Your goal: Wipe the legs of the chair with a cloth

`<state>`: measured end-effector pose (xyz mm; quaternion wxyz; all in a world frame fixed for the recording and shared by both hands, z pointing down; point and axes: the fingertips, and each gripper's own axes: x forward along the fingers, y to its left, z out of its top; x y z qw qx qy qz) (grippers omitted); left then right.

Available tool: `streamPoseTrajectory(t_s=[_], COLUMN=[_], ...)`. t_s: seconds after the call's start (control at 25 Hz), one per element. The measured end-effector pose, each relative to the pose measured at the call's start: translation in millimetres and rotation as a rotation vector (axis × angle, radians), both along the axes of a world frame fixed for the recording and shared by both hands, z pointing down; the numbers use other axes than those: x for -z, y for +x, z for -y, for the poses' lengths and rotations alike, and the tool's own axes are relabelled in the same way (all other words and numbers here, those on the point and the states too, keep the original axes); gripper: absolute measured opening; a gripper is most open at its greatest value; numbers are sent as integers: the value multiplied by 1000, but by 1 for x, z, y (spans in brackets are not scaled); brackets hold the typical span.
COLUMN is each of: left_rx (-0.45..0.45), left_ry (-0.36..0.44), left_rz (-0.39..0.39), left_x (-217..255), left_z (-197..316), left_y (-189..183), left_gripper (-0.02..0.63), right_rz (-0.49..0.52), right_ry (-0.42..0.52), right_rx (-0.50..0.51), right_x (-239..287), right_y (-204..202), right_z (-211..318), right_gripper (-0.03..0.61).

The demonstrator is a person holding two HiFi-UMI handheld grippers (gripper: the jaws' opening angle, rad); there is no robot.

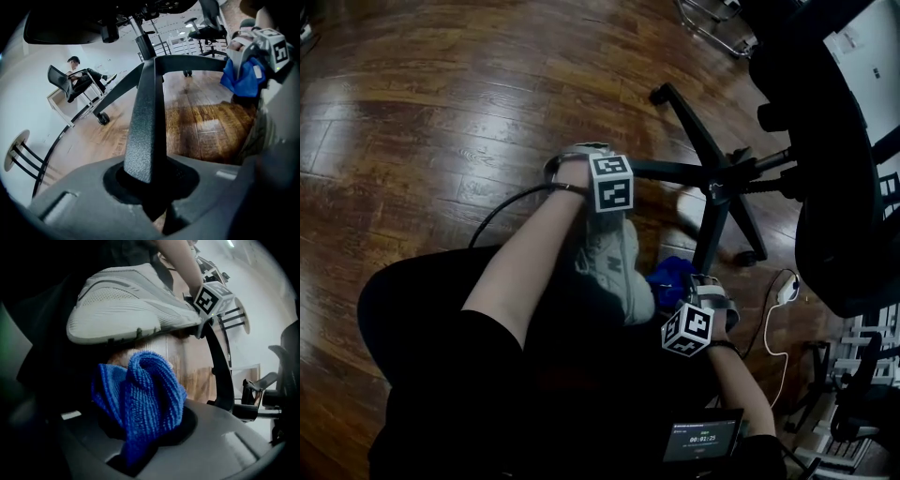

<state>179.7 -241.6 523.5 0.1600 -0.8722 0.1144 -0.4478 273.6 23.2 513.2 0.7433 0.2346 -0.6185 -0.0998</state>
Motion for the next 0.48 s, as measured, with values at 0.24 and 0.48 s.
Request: streamPoseTrajectory(t_s=[0.24,0.48], left_rx=[-5,-7], left_ry=[-2,11], left_rz=[-1,-3], left_x=[1,3], left_z=[-2,0], left_y=[1,1], left_gripper=[77,78], right_rz=[47,43], right_ry=[59,227], right_rx=[-94,-152], right_x=[11,42], right_y=[14,53], right_z=[35,140], right_gripper=[91,91])
